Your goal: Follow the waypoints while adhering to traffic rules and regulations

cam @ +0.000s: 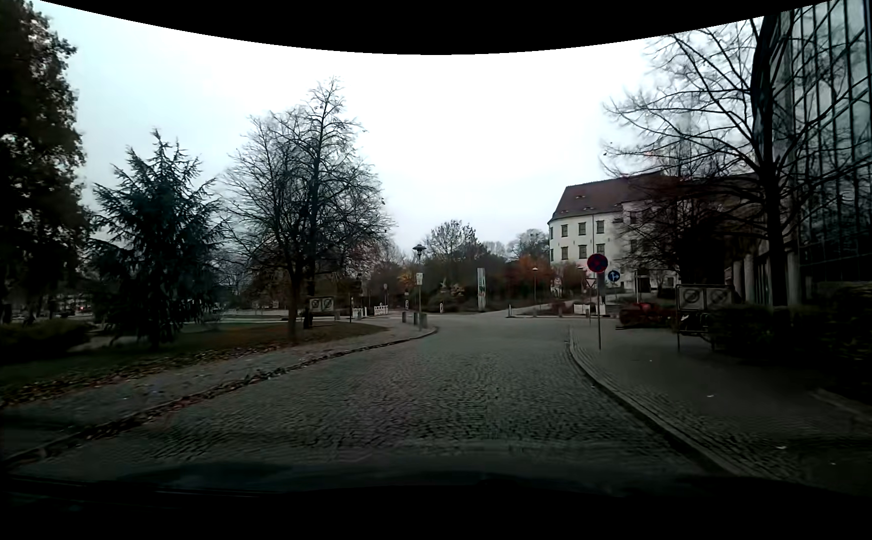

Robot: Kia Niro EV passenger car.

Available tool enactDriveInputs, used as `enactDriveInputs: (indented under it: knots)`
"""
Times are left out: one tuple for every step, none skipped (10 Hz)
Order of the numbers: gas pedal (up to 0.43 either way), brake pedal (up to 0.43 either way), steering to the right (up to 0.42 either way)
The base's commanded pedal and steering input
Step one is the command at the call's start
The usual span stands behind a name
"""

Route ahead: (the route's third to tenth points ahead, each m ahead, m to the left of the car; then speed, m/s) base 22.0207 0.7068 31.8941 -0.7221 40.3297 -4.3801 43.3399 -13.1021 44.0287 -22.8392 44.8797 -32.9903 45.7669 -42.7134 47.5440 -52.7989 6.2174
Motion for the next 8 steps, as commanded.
enactDriveInputs:
  knots:
    - [0.110, 0.000, 0.040]
    - [0.110, 0.000, 0.041]
    - [0.110, 0.000, 0.040]
    - [0.110, 0.000, 0.040]
    - [0.110, 0.000, 0.039]
    - [0.110, 0.000, 0.039]
    - [0.118, 0.000, 0.040]
    - [0.118, 0.000, 0.039]
